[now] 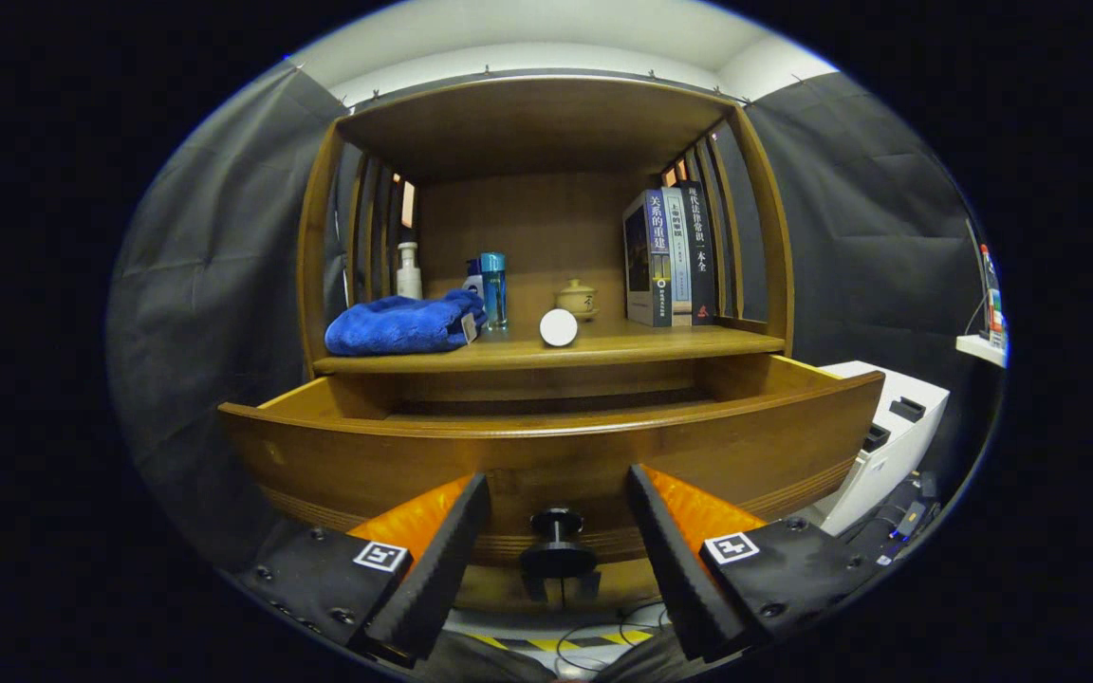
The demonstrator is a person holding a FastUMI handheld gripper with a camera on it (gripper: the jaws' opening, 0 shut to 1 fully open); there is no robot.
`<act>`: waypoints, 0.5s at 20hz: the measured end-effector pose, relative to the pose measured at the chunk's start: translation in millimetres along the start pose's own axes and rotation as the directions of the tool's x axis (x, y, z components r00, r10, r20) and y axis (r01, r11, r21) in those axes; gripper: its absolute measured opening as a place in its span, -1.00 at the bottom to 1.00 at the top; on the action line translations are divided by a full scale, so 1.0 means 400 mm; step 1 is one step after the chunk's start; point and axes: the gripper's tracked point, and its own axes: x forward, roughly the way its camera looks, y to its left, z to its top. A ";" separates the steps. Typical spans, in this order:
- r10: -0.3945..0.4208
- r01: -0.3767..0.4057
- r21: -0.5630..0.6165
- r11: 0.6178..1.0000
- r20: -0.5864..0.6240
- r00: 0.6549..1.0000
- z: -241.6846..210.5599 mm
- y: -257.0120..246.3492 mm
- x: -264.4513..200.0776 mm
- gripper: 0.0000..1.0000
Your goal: Pull open the drawer, take out the items inside it, and place them on the countertop above the cabinet.
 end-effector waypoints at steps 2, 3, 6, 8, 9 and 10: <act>0.000 0.000 -0.016 1.000 -0.008 1.000 -0.004 0.008 0.037 0.96; 0.001 -0.001 -0.021 1.000 -0.005 1.000 -0.003 0.010 0.055 0.96; 0.007 -0.007 -0.018 1.000 -0.017 1.000 0.002 0.009 0.109 0.96; 0.008 -0.008 -0.020 1.000 -0.026 1.000 0.008 0.007 0.151 0.96; 0.008 -0.009 -0.016 1.000 -0.026 1.000 0.012 0.009 0.171 0.96; 0.009 -0.009 -0.011 1.000 -0.031 0.999 0.014 0.008 0.192 0.96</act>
